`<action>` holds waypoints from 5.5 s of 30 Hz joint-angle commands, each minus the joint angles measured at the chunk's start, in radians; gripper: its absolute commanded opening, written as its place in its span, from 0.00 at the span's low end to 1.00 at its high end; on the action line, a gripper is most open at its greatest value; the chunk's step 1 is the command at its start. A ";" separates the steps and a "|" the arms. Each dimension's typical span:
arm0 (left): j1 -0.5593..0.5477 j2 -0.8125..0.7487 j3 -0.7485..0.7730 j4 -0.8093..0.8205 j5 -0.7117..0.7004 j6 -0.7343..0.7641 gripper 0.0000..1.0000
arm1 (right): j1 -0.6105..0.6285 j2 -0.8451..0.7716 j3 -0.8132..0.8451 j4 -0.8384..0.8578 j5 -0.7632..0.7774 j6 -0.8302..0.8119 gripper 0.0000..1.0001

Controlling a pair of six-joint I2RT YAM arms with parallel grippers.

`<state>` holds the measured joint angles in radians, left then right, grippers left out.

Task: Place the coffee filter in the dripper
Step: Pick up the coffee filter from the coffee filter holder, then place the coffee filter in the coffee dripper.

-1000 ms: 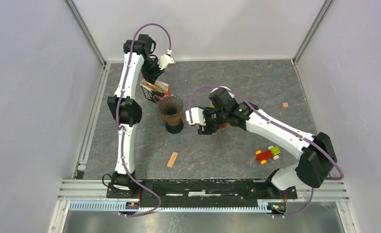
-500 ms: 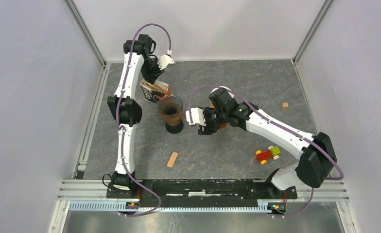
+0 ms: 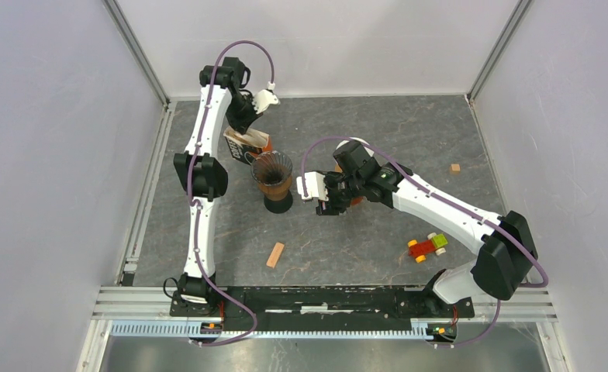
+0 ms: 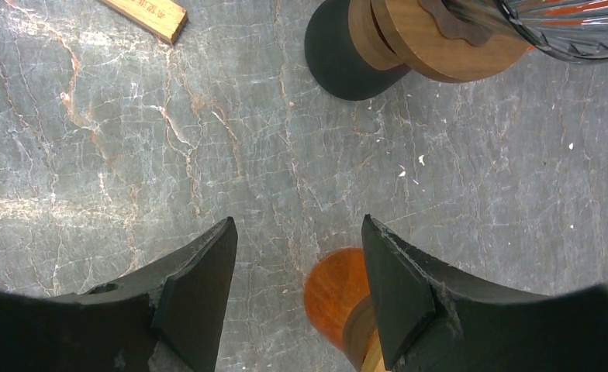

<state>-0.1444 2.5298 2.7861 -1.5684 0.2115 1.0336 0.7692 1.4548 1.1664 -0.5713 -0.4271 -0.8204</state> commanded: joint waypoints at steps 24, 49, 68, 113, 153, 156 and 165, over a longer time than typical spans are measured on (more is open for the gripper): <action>-0.001 -0.166 -0.002 -0.078 0.042 0.064 0.02 | -0.005 0.007 0.023 -0.009 -0.030 -0.016 0.67; 0.000 -0.567 -0.167 -0.078 0.037 0.030 0.02 | -0.009 -0.062 0.089 0.037 -0.015 0.073 0.66; -0.175 -0.812 -0.236 -0.073 0.477 -0.237 0.02 | -0.028 -0.139 0.418 0.017 0.086 0.230 0.70; -0.351 -1.185 -1.019 0.514 0.508 -0.422 0.02 | -0.099 -0.281 0.121 0.037 -0.139 0.141 0.00; -0.551 -1.168 -1.213 0.611 0.221 -0.333 0.37 | -0.139 -0.304 -0.008 0.169 -0.170 0.263 0.00; -0.551 -1.175 -1.226 0.611 0.215 -0.317 0.17 | -0.145 -0.297 0.000 0.167 -0.202 0.275 0.00; -0.563 -1.189 -1.298 0.604 0.195 -0.169 0.02 | -0.168 -0.303 0.021 0.095 -0.319 0.208 0.54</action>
<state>-0.6964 1.3617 1.5272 -0.9543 0.4229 0.7513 0.6182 1.1709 1.1606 -0.4480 -0.6830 -0.5808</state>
